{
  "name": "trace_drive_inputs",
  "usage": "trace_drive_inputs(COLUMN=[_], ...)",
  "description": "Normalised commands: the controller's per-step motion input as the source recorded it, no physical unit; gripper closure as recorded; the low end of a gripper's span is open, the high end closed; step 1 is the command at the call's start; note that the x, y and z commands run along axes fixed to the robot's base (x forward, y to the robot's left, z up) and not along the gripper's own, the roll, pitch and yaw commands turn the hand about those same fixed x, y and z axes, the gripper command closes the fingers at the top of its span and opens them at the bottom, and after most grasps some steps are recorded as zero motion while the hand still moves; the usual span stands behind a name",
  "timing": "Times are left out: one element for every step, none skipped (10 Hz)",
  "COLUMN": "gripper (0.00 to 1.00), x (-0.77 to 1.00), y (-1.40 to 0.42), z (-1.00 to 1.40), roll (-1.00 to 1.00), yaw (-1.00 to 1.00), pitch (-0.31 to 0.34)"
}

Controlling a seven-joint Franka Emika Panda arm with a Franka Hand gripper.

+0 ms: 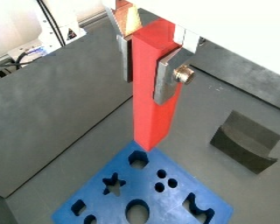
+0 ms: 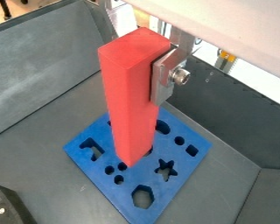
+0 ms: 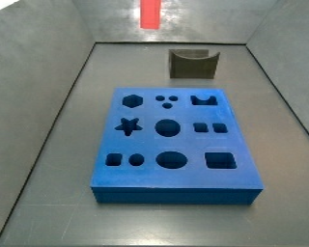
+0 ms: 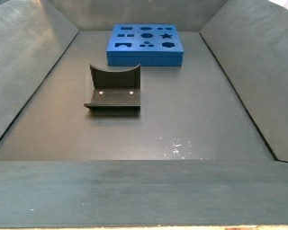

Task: Pick up the rectangle object. Move up. Move to above the board. Insert the rectangle object.
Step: Insert the rectangle object.

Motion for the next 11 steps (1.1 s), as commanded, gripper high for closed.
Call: trace_drive_inputs(gripper=[1.0, 1.0, 1.0, 1.0, 1.0, 1.0, 1.0, 1.0, 1.0, 1.0, 1.0], x=[0.07, 0.15, 0.19, 0.28, 0.35, 0.53, 0.55, 0.59, 0.68, 0.7, 0.72], y=[-0.39, -0.54, -0.6, -0.64, -0.66, -0.64, -0.59, -0.56, -0.48, -0.45, -0.44], z=[-0.06, -0.11, -0.12, -0.12, -0.16, -0.18, -0.19, -0.21, -0.27, -0.3, -0.29], roll=[0.0, 0.0, 0.0, 0.0, 0.02, 0.24, 0.28, 0.26, 0.23, 0.2, 0.16], yaw=[-0.04, -0.08, -0.13, -0.14, -0.16, -0.2, -0.22, -0.22, -0.15, -0.13, -0.11], pitch=[-0.1, -0.134, -0.106, -0.091, -0.089, 0.0, 0.0, 0.0, 0.0, 0.0, 0.0])
